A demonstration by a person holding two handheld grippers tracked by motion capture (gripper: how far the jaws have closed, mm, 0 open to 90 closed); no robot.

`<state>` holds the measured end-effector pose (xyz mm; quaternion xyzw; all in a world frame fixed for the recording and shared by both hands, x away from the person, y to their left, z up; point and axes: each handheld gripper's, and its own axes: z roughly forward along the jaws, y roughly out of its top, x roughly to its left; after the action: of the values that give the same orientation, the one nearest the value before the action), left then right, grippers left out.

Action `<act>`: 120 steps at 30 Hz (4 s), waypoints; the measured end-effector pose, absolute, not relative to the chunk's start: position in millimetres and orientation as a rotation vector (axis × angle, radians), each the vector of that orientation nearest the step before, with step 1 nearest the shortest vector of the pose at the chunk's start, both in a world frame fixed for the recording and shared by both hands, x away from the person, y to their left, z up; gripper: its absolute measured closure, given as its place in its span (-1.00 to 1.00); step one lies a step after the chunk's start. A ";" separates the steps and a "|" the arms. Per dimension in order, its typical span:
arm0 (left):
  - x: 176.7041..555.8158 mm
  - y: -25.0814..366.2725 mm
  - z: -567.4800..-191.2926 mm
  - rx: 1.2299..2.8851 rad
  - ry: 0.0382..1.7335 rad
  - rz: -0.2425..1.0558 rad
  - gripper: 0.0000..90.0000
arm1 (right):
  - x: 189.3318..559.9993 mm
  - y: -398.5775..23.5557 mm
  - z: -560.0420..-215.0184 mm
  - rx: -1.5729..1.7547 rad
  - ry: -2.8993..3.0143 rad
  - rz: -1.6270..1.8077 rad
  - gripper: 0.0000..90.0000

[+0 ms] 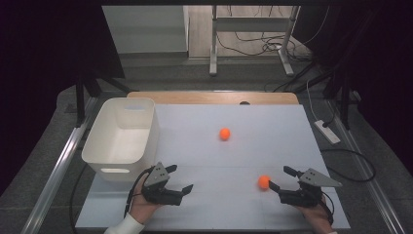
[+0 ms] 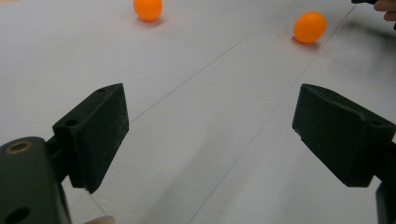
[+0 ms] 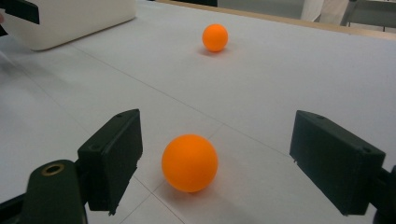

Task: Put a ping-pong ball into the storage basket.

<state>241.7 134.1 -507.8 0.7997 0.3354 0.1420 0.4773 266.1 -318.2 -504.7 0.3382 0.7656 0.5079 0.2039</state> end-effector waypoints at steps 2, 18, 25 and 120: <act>243.0 132.7 -507.0 1.955 0.820 0.347 -0.74 | 266.0 -318.4 -504.6 0.944 2.135 1.417 -0.61; 254.3 120.2 -500.4 1.969 0.844 0.340 -0.73 | 265.7 -318.1 -504.5 0.939 2.136 1.416 -0.61; 262.6 111.4 -498.9 1.981 0.838 0.339 -0.72 | 266.3 -318.2 -505.0 0.941 2.136 1.416 -0.61; 361.2 59.4 -463.9 2.045 0.823 0.346 -0.72 | 267.4 -318.6 -507.7 0.943 2.144 1.416 -0.61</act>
<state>361.2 59.4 -463.9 0.8233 0.3313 0.1391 0.4394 267.4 -318.6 -507.7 0.3374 0.7674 0.5068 0.2011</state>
